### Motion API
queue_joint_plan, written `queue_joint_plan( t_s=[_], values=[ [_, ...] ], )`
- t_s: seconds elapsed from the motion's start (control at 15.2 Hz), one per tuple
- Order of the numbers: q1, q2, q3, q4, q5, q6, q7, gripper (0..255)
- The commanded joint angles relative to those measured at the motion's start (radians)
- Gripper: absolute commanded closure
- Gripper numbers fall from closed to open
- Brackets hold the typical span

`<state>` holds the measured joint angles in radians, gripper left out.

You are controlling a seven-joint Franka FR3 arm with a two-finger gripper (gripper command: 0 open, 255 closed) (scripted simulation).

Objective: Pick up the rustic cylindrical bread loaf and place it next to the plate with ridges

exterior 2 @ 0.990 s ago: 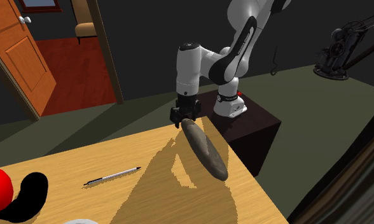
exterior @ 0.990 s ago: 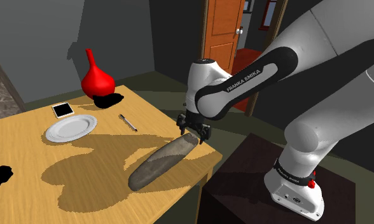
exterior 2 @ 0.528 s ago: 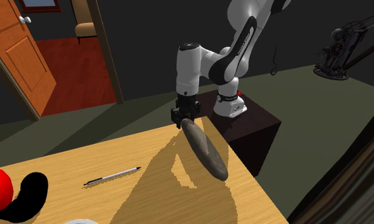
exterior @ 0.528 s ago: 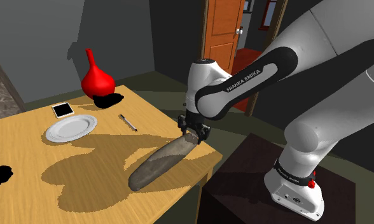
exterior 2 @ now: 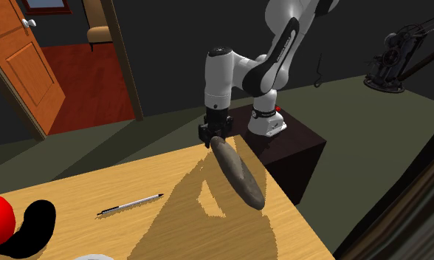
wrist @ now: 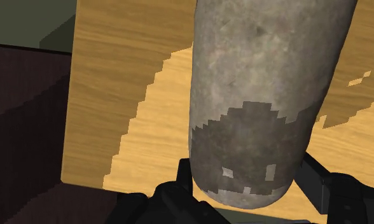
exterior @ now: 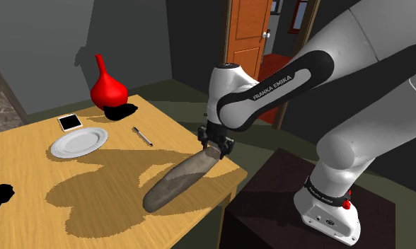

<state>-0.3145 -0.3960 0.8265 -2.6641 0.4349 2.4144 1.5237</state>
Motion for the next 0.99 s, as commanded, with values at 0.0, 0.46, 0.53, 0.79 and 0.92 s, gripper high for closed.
queue_joint_plan(
  t_s=[0.0,0.46,0.53,0.79,0.92],
  values=[
    [0.007,-0.023,-0.014,0.011,0.003,-0.033,-0.005,255],
    [0.029,-0.103,-0.068,0.056,0.005,-0.156,-0.016,255],
    [0.031,-0.112,-0.075,0.063,0.004,-0.173,-0.017,255],
    [0.037,-0.147,-0.102,0.094,-0.002,-0.239,-0.019,255],
    [0.039,-0.162,-0.114,0.111,-0.006,-0.271,-0.020,255]
  ],
)
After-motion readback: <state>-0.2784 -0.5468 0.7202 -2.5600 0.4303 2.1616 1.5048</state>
